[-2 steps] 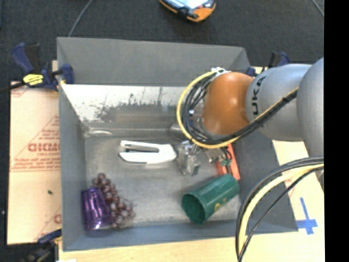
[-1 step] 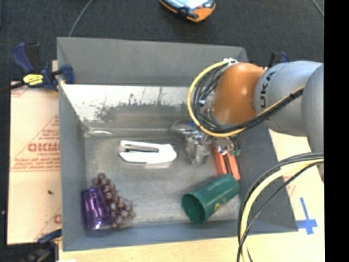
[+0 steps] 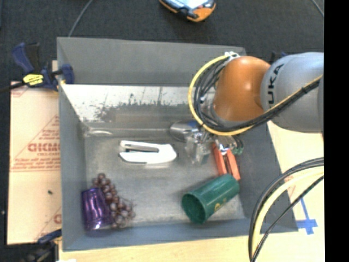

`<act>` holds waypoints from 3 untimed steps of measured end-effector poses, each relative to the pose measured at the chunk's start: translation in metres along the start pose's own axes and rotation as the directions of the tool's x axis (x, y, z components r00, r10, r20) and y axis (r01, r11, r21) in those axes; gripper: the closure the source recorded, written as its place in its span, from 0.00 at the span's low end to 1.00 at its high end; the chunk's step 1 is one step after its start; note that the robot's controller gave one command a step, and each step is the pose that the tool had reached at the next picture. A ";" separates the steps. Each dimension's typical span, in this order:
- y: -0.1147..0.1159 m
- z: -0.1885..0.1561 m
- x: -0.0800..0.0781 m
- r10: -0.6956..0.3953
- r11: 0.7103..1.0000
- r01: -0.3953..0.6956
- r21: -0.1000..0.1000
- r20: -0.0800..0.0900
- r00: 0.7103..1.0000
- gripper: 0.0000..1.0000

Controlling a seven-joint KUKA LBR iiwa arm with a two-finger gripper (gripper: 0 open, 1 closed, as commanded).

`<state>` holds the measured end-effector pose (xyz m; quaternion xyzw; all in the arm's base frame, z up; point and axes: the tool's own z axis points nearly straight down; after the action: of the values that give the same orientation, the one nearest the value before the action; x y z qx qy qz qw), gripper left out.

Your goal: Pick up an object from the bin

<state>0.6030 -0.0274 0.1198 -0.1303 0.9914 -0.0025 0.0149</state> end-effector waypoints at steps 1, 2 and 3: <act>-0.036 0.038 0.000 0.033 0.999 -0.033 0.005 -0.007 0.999 1.00; 0.032 0.047 0.013 -0.086 0.996 0.086 0.001 0.002 0.996 1.00; 0.021 0.047 0.007 -0.029 1.000 0.029 -0.001 0.005 1.000 1.00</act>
Offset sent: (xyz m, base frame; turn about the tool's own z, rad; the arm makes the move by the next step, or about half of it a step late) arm -0.0200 0.0269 -0.0480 -0.0824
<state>0.5923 -0.0094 0.0725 -0.1449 0.9893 -0.0020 0.0171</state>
